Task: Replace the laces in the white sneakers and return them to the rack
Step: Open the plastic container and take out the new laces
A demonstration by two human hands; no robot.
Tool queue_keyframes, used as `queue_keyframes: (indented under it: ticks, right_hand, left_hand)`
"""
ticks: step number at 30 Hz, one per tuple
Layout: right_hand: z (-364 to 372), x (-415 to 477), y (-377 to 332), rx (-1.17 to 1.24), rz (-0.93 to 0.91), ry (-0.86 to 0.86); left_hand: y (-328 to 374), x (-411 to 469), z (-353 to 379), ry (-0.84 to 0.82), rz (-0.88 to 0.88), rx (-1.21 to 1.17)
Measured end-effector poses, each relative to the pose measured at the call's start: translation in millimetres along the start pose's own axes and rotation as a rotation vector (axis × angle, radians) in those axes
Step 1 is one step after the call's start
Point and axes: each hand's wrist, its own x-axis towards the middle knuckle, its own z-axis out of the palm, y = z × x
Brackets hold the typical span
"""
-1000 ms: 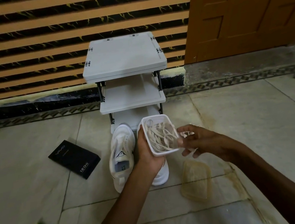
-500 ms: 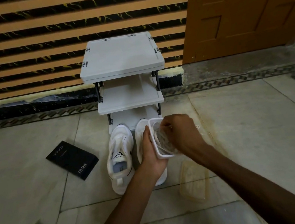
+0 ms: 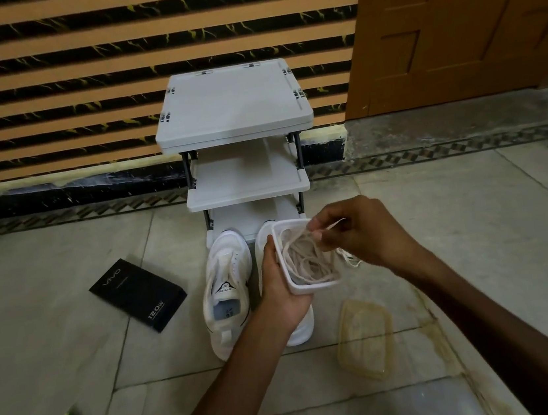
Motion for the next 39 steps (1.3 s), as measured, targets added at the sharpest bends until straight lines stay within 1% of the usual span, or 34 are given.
queue_keyframes:
  ticks: [4, 7, 8, 10, 11, 12, 13, 14, 16, 17, 18, 19, 21, 27, 30, 31, 33, 35, 37, 39]
  right_hand:
    - [18.4, 1.3, 10.9, -0.161, -0.077, 0.092]
    - [13.0, -0.9, 15.2, -0.114, -0.119, 0.274]
    - [8.9, -3.4, 18.5, -0.066, -0.106, 0.355]
    - [5.6, -11.7, 31.2, -0.014, -0.020, 0.493]
    - [7.5, -15.3, 42.3, -0.025, 0.038, 0.511]
    - [12.5, -19.9, 58.2, -0.056, 0.112, 0.473]
    - [19.1, -23.9, 73.4, -0.104, 0.200, 0.376]
    - [27.0, -29.6, 88.2, -0.191, 0.294, 0.230]
    - [43.3, -39.7, 113.8, -0.420, 0.402, -0.123]
    - [51.0, -46.2, 122.6, -0.529, 0.425, -0.269]
    - [58.4, -51.3, 128.4, -0.618, 0.414, -0.369]
    - [64.9, -56.4, 133.3, -0.678, 0.390, -0.427]
    - [74.0, -62.6, 139.6, -0.743, 0.346, -0.461]
    - [77.3, -58.4, 138.8, -0.916, 0.278, -0.414]
    - [69.1, -50.7, 131.7, -0.924, 0.304, -0.325]
    - [61.7, -46.9, 126.5, -0.875, 0.299, -0.273]
    - [44.4, -40.1, 112.0, -0.675, 0.265, -0.116]
    - [29.3, -34.7, 96.2, -0.537, 0.198, 0.091]
    - [22.1, -32.5, 79.1, -0.427, 0.041, 0.382]
    - [21.9, -36.0, 58.8, -0.230, -0.080, 0.603]
  left_hand:
    - [-5.2, 0.3, 3.6, 0.013, 0.011, -0.021]
    - [-3.2, -1.1, 4.0, -0.012, 0.011, -0.018]
    - [-1.8, -1.5, 2.9, -0.015, 0.014, -0.024]
    - [0.6, -2.0, -2.7, -0.004, 0.020, -0.029]
    - [1.8, -1.8, -5.2, 0.005, 0.023, -0.031]
    - [1.7, -1.8, -6.6, 0.010, 0.021, -0.035]
    - [2.0, -1.2, -7.5, 0.011, 0.019, -0.037]
    - [0.4, -0.4, -9.0, 0.012, 0.013, -0.037]
    - [-2.1, -0.2, -8.8, 0.012, 0.004, -0.022]
    - [-4.6, -0.3, -7.8, 0.005, -0.006, -0.011]
    - [-5.8, -0.1, -7.0, 0.000, -0.010, -0.001]
    - [-7.5, 0.2, -6.6, -0.002, -0.012, 0.006]
    - [-9.1, 0.0, -7.0, -0.002, -0.006, 0.012]
    - [-5.5, -1.7, -11.5, -0.005, -0.009, 0.027]
    - [-6.4, -1.0, -13.3, -0.006, -0.013, 0.019]
    - [-7.0, -1.0, -13.4, -0.009, -0.009, 0.012]
    - [-7.9, -1.9, -12.0, -0.023, 0.000, -0.004]
    - [-8.3, -2.6, -10.6, -0.025, 0.016, -0.008]
    - [-6.9, -2.6, -8.5, -0.014, 0.033, 0.004]
    - [-4.2, -1.9, -7.3, -0.015, 0.047, 0.011]
